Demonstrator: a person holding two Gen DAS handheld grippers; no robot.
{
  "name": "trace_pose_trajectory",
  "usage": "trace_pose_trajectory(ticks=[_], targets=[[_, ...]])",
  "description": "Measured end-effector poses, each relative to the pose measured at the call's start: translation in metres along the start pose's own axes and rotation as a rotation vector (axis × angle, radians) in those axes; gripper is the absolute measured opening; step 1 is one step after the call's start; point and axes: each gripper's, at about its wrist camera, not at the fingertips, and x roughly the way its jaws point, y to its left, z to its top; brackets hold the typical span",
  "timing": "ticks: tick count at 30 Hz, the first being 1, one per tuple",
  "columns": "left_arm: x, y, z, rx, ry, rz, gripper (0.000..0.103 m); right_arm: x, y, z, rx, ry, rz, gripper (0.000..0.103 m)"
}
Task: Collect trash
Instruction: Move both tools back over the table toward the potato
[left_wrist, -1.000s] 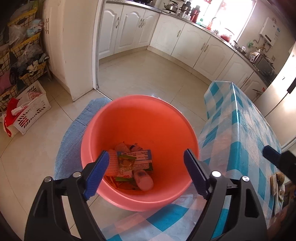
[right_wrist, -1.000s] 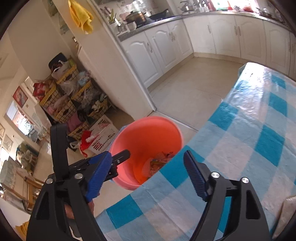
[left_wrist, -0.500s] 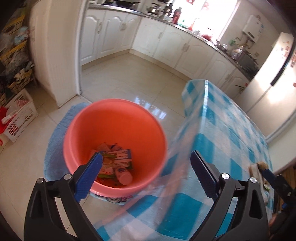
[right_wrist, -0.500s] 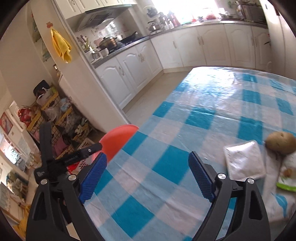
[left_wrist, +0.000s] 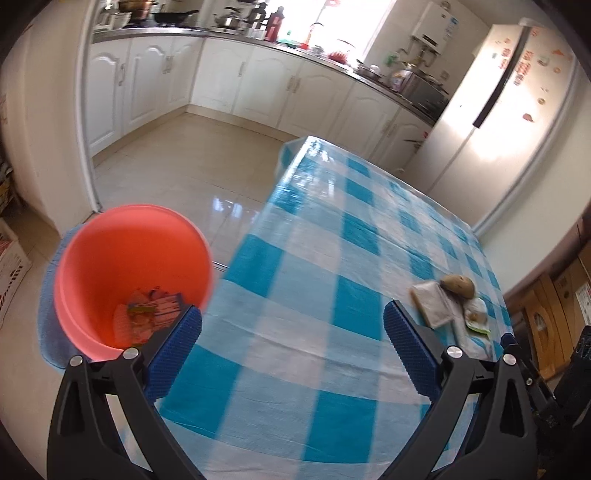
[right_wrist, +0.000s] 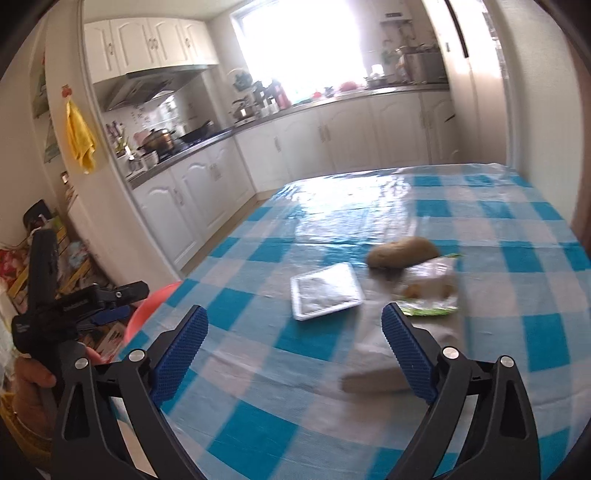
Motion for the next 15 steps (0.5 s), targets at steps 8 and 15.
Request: trace_pose_trajectory(ticks=[8, 15], targets=[[0.013, -0.057, -0.017, 0.121, 0.064, -0.05, 0.099, -0.029, -0.05, -0.012, 0.092, -0.106, -0.095, 0.096], [0.022, -0.104, -0.034, 0.234, 0.122, -0.098, 0.099, -0.029, -0.075, -0.012, 0.225, -0.059, -0.033, 0.096]])
